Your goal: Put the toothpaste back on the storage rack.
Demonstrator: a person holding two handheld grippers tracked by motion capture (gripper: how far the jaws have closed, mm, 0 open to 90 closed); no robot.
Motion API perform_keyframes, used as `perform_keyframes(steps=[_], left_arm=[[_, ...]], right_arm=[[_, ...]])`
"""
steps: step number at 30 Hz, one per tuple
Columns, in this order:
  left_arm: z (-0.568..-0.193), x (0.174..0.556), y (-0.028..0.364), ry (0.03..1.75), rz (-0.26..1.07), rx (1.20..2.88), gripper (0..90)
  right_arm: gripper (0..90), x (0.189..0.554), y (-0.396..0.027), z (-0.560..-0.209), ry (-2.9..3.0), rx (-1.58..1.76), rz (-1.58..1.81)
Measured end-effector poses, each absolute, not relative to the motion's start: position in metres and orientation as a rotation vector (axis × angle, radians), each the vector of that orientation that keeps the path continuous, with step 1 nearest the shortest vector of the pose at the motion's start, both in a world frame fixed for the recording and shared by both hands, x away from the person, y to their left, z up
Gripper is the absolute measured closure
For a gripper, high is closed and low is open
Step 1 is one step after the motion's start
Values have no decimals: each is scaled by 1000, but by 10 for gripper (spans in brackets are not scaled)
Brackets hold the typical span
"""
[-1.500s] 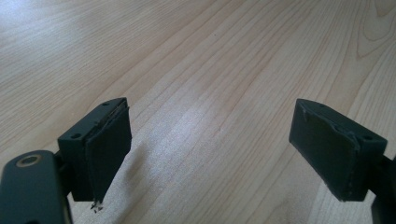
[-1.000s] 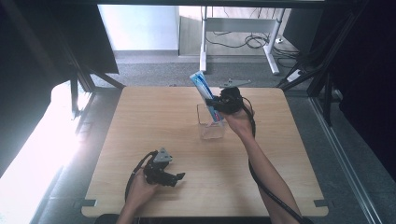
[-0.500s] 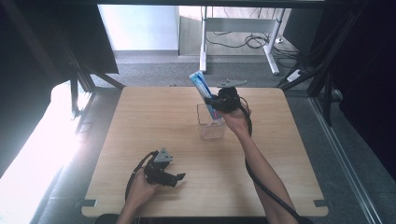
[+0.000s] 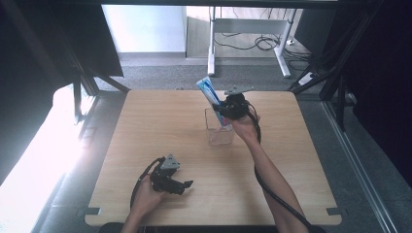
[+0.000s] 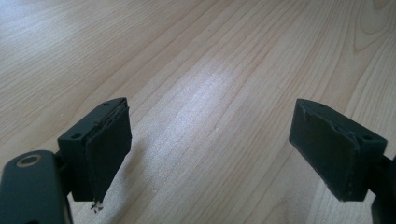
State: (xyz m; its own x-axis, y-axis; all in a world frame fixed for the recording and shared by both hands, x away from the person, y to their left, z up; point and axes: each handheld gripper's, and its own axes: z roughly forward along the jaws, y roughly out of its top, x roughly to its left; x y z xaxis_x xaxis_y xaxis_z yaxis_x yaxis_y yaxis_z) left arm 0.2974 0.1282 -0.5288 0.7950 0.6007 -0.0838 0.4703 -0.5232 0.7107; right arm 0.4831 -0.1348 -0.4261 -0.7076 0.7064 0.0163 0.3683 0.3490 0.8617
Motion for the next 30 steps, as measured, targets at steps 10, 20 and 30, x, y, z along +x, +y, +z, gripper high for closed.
perform_keyframes(steps=[10,20,30], left_arm=[[-529,297,128,788,222,2219,133],[-528,297,128,794,229,2207,133],[-528,297,128,795,231,2209,133]], right_arm=[[725,482,-133,-437,2283,936,1278],[722,481,-134,-446,2307,933,1263],[718,477,-133,-451,2348,889,1216]])
